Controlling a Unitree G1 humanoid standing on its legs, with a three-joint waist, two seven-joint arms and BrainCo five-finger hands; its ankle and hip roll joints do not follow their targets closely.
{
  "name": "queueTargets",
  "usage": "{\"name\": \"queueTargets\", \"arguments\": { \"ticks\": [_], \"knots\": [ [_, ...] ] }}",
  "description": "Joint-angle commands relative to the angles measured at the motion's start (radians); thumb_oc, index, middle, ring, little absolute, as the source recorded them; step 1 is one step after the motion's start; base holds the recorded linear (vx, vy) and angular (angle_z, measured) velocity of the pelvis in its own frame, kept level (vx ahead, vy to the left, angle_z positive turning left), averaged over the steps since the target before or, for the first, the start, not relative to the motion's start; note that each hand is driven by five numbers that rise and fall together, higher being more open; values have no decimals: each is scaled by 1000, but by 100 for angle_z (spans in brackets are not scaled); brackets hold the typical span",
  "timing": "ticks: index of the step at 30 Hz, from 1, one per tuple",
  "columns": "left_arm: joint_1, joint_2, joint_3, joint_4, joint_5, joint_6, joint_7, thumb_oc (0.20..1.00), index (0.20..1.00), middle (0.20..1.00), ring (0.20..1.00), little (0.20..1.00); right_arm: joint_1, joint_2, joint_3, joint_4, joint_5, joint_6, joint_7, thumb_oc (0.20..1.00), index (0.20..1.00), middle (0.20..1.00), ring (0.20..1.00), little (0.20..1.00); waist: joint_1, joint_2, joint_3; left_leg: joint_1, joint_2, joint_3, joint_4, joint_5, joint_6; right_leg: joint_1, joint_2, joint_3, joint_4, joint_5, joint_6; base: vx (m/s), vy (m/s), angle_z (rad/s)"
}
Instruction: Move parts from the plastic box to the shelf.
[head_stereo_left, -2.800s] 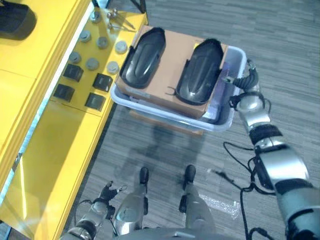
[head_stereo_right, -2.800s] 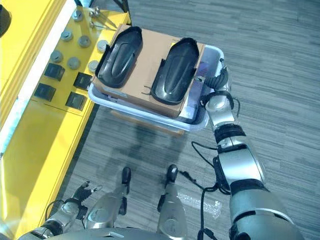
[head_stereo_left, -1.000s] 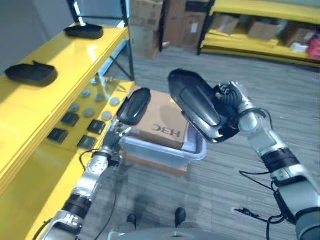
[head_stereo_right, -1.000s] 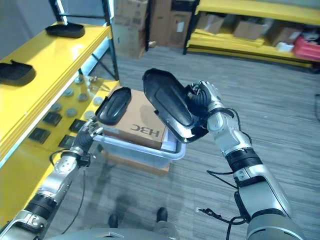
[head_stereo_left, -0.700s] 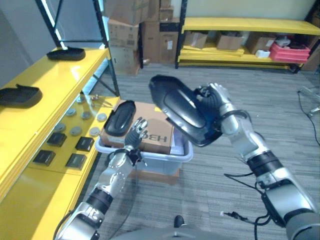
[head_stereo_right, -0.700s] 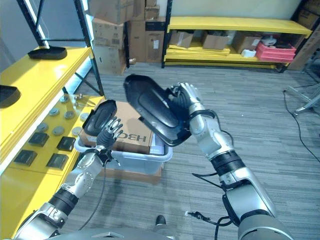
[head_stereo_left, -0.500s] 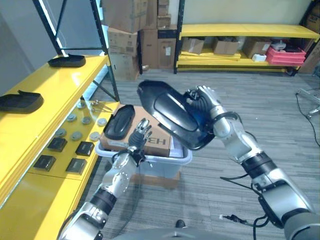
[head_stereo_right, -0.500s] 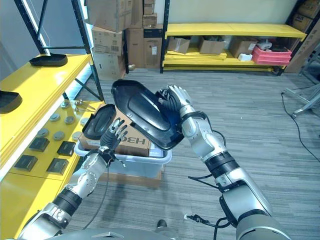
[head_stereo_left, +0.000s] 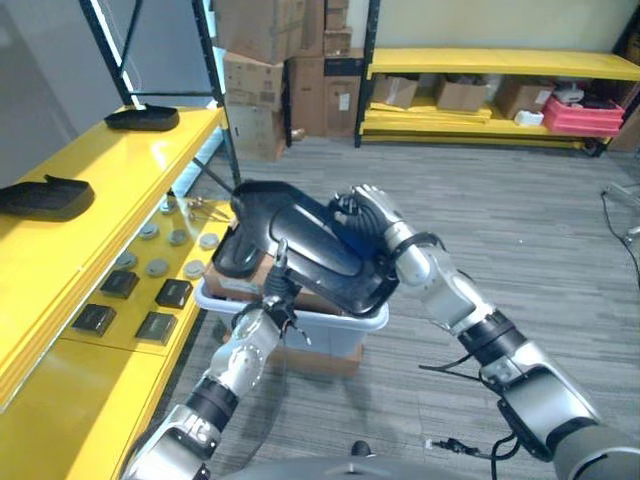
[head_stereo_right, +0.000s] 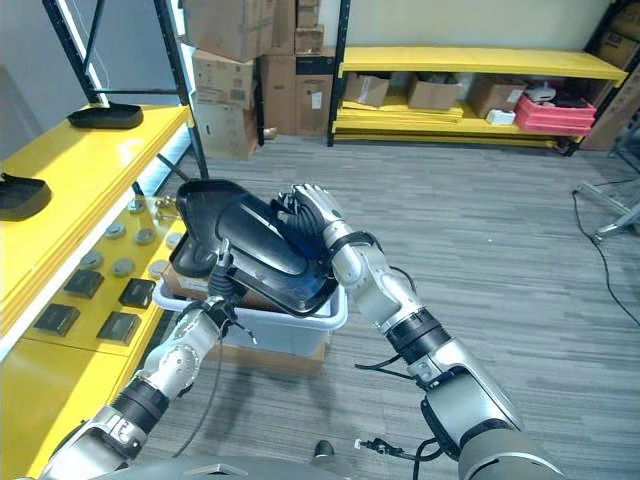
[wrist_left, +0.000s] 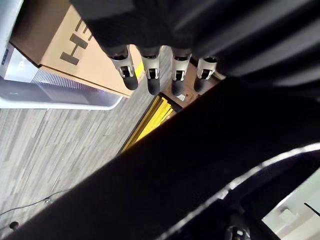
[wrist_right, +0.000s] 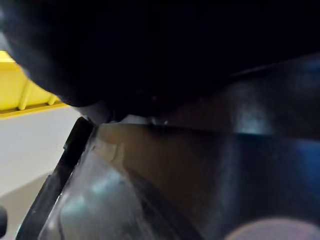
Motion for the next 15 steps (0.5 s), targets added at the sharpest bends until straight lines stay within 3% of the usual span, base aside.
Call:
{"name": "queueTargets", "arguments": {
  "ticks": [1, 2, 4, 8, 15],
  "knots": [
    [-128, -25, -34, 45, 18, -52, -8, 1000, 1000, 1000, 1000, 1000, -16, 8, 14, -121, 67, -106, 27, 200, 200, 200, 200, 200, 10, -16, -33, -17, 56, 18, -4, 39, -42, 72, -73, -17, 113, -130, 71, -5, -15, 9],
    [-131, -20, -19, 45, 36, -61, -5, 846, 846, 846, 846, 846, 2, 12, 28, -151, 103, -124, 51, 200, 200, 200, 200, 200, 11, -17, -32, -18, 56, 16, -5, 41, -44, 72, -73, -22, 114, -130, 71, -4, -13, 9],
    [-138, -10, -5, 39, 80, -74, 0, 200, 200, 200, 200, 200, 14, 11, 49, -178, 135, -144, 77, 200, 200, 200, 200, 200, 12, -17, -30, -21, 56, 12, -7, 43, -45, 72, -72, -27, 114, -133, 70, -10, -18, 10],
    [-135, 0, 27, 59, 144, -93, -19, 200, 200, 200, 200, 200, 57, 36, 79, -216, 255, -171, 139, 200, 200, 200, 200, 200, 12, -15, -25, -22, 57, 13, -7, 45, -48, 74, -72, -29, 113, -136, 69, -2, -3, 2],
    [-135, 13, 63, 55, 198, -131, -4, 200, 200, 200, 200, 200, 93, 49, 135, -259, 316, -189, 206, 200, 200, 200, 200, 200, 14, -14, -19, -25, 56, 8, -7, 46, -52, 74, -72, -37, 115, -139, 68, 0, 0, 0]
  ]
}}
